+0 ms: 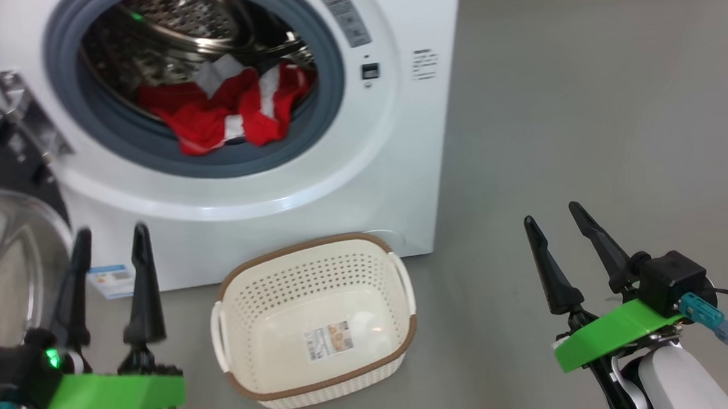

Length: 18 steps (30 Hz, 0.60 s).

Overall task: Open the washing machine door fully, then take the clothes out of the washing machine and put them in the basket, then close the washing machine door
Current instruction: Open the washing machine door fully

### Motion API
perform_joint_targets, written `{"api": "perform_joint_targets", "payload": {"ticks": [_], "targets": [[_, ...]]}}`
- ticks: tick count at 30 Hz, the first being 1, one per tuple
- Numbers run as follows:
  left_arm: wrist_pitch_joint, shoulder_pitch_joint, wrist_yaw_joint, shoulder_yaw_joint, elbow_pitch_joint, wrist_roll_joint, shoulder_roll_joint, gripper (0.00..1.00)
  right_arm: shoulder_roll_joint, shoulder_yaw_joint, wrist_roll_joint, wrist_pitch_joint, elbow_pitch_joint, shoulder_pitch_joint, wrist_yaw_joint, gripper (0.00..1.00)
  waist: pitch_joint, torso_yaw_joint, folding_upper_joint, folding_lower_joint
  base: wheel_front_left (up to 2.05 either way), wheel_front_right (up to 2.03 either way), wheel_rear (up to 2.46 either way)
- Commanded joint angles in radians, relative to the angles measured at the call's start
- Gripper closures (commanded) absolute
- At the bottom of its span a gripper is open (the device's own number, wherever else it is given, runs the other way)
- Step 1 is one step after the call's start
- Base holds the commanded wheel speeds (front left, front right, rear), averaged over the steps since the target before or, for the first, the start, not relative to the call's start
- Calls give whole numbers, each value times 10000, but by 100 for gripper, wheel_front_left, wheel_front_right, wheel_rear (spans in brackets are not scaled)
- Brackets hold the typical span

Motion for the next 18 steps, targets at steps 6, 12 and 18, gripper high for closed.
{"api": "perform_joint_targets", "payload": {"ticks": [6,12,18], "targets": [[-110,438,-123,249,773,204,283,0,38,47,-67,-65,-682,71,65,0,-31,-963,-1,0,0,0,0],[-132,672,-92,317,1166,541,105,0,31,-63,7,-65,-896,248,65,0,-42,-1164,-1,0,0,0,0],[-135,1089,-199,104,1613,936,-11,0,-79,-159,33,-65,-1038,634,65,0,-271,-1297,-1,0,0,0,0]]}}
